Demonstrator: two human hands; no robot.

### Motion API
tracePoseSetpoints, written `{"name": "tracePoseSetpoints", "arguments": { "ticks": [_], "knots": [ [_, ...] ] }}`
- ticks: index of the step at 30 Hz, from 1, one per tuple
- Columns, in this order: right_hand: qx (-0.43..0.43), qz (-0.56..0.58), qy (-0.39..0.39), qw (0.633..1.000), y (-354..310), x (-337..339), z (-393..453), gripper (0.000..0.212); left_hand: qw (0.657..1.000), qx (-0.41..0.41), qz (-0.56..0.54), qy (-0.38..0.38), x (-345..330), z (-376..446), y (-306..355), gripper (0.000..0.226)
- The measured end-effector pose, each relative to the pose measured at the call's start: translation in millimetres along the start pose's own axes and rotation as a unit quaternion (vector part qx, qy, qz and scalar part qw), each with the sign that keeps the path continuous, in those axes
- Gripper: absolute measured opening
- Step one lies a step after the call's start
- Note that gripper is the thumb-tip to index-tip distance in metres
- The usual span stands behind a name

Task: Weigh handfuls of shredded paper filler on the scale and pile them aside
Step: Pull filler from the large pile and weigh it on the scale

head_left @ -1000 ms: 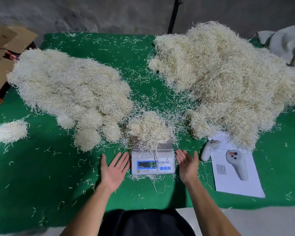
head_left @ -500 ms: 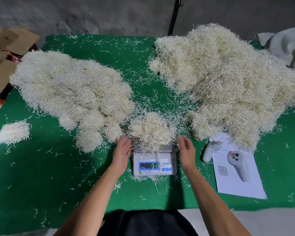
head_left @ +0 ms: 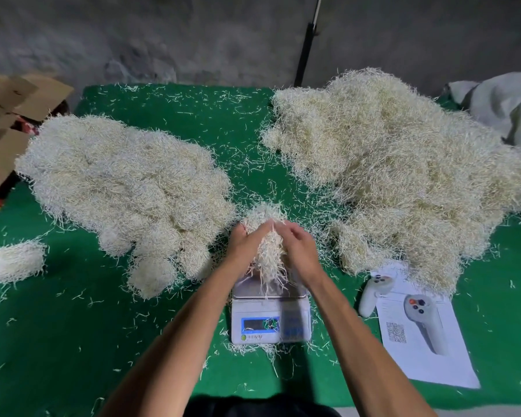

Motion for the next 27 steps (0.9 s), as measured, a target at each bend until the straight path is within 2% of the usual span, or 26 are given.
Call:
{"name": "tracePoseSetpoints", "arguments": {
  "ticks": [2, 4, 6, 8, 11, 13, 16, 20, 23, 24, 26, 27],
  "knots": [
    [-0.031, -0.021, -0.033, 0.999, -13, 12, 13, 0.049, 1.000, 0.001, -0.013, -0.002, 4, 11, 14, 0.119],
    [-0.068, -0.006, -0.073, 0.995, -25, 27, 27, 0.065, 0.999, 0.011, -0.030, -0.035, 8, 17, 29, 0.126],
    [-0.098, -0.039, -0.083, 0.991, -40, 42, 38, 0.073, 0.997, 0.021, -0.019, -0.068, 11, 21, 40, 0.138],
    [-0.134, -0.046, -0.114, 0.983, -54, 51, 45, 0.071, 0.996, 0.030, -0.013, -0.082, 7, 27, 50, 0.145],
    [-0.168, -0.039, -0.174, 0.970, -66, 60, 52, 0.051, 0.997, 0.059, -0.010, -0.052, -1, 41, 60, 0.134],
    [-0.167, -0.021, -0.127, 0.978, -68, 74, 62, 0.050, 0.997, 0.070, -0.007, -0.023, -2, 51, 64, 0.114],
    [-0.168, 0.035, 0.010, 0.985, -61, 93, 80, 0.044, 0.997, 0.028, -0.061, -0.039, -11, 60, 65, 0.092],
    [-0.178, -0.013, 0.127, 0.976, -68, 121, 99, 0.032, 0.997, 0.013, -0.064, -0.050, -39, 57, 87, 0.090],
    [-0.203, -0.076, 0.208, 0.954, -81, 189, 90, 0.033, 0.998, 0.038, -0.050, -0.015, -18, 45, 83, 0.087],
    [-0.194, -0.069, 0.232, 0.951, -81, 212, 84, 0.033, 0.999, 0.027, -0.044, -0.003, -2, 35, 74, 0.079],
    [-0.157, -0.016, 0.288, 0.944, -80, 239, 74, 0.030, 0.999, -0.006, -0.033, -0.022, 26, 21, 55, 0.042],
    [-0.136, 0.001, 0.290, 0.947, -77, 240, 73, 0.032, 0.998, -0.017, -0.058, -0.029, 34, 19, 46, 0.033]
  ]
}}
Point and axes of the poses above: each hand's wrist, its own z-axis towards the middle knuckle, its own x-axis out of the back of the hand, y = z × x, the point moved 3 cm from there along z, towards the middle knuckle, and after that the axes turned 15 degrees about -y, right-handed, at the moved point
